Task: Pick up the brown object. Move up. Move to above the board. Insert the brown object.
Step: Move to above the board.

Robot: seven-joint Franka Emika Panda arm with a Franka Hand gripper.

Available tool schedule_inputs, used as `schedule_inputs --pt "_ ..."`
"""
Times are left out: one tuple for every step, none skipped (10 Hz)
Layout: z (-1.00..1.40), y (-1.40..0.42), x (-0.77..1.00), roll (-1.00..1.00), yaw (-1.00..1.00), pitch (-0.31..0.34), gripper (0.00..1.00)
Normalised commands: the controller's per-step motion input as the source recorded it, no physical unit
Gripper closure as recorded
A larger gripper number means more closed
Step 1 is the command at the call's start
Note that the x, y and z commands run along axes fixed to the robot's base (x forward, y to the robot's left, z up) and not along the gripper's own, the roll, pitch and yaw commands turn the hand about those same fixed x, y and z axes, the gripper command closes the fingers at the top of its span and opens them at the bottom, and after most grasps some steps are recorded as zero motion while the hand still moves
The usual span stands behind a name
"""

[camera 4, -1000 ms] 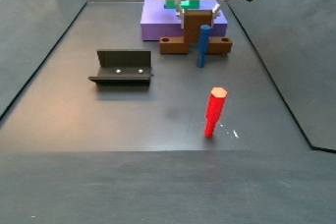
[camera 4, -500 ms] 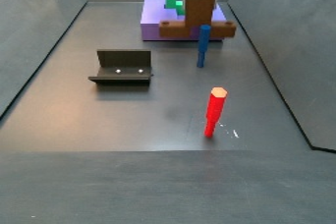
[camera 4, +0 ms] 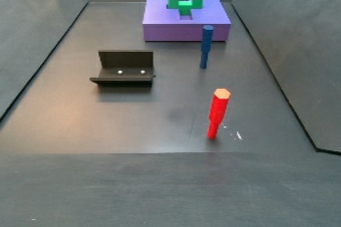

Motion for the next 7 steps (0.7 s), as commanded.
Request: schedule_inputs --pt "0.58 0.00 0.05 -0.04 -0.01 0.106 1.00" --pt "0.20 0.00 0.04 -0.05 -0.01 0.089 1.00" --pt "0.34 -1.40 0.37 0.06 0.01 0.196 1.00" --pt "0.35 -1.40 0.37 0.13 0.01 0.204 1.00" --pt "0.34 -1.40 0.42 0.14 0.02 0.234 1.00" --pt "0.36 -1.40 0.53 0.08 0.01 0.225 1.00" --pt "0.22 -0.86 0.33 0.08 0.01 0.207 1.00"
